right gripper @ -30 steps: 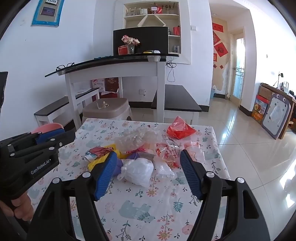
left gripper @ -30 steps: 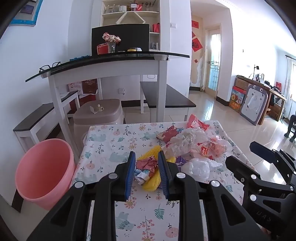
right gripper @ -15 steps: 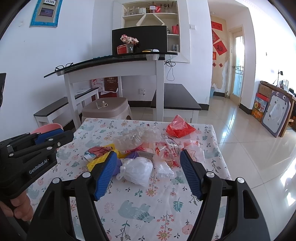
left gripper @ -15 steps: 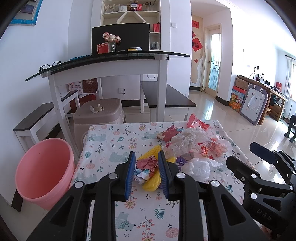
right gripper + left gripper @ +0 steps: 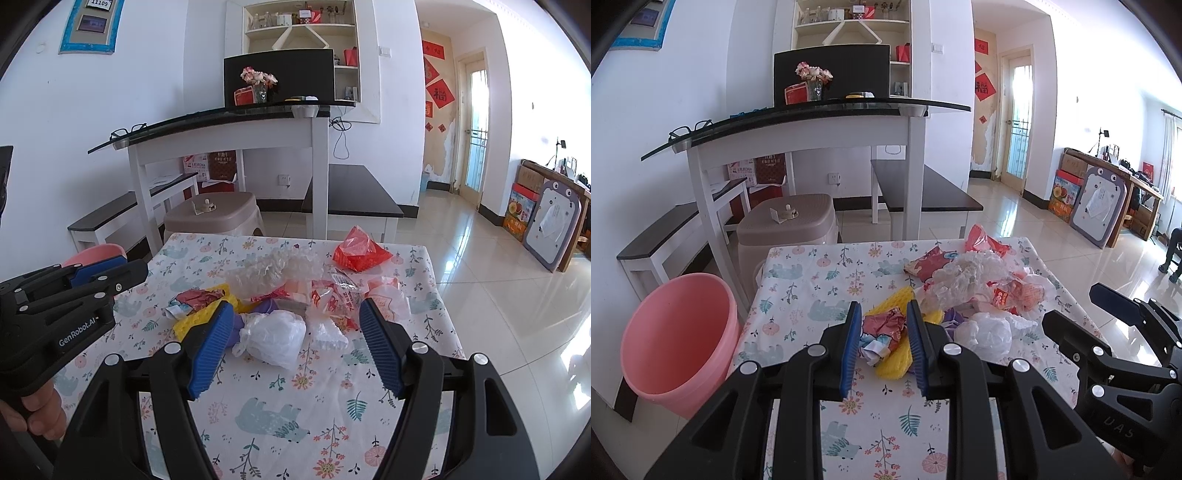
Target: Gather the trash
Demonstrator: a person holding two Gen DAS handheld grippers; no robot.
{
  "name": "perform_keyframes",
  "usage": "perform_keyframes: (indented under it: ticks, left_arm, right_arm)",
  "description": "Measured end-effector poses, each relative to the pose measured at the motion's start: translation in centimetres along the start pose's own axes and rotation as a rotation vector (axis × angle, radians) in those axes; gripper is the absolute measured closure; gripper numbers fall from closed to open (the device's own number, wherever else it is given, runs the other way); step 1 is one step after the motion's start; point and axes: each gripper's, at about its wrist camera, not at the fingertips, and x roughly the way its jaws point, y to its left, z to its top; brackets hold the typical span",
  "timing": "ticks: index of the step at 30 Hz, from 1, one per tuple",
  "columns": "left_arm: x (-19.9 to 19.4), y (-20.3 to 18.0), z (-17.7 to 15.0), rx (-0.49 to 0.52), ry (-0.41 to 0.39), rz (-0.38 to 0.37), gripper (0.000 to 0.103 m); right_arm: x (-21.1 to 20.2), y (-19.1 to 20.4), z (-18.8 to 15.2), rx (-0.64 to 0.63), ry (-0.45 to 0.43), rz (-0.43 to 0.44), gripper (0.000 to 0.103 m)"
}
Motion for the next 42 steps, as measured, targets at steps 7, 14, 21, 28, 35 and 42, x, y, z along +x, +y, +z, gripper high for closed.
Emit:
perform_keyframes:
  ticks: [7, 14, 21, 28, 35, 42]
  left_arm:
    - [0.5, 0.0, -0.5, 0.000, 0.009, -0.001, 0.078]
    - [1.0, 0.1, -0.7, 0.001, 0.012, -0.001, 0.078]
    - [0.9, 0.0, -0.7, 0.001, 0.013, -0.001, 0.078]
    - [0.9, -0.1, -0.9, -0.002, 0.018, -0.010, 0.078]
    - [1.0, 0.7, -1.0, -0.004, 0.027, -0.072, 0.077]
    - [1.3, 2.3, -1.2, -0.024, 0.071, -0.118, 0.072]
  right_arm:
    - [0.8, 0.7, -0.8, 0.002, 0.008, 0.000, 0.032]
    - [0.8, 0.8, -0.8, 0.006, 0.011, 0.001, 0.032]
    - [1.0, 0.6, -0.9, 0.013, 0.015, 0.003, 0.032]
    - [1.2, 0.5, -1.0, 0.021, 0.019, 0.004, 0.032]
    - [1.3, -0.2, -1.2, 0.041, 0.036, 0.004, 0.032]
    - [1.8, -1.0, -1.6, 0.065, 0.057, 0.014, 0.032]
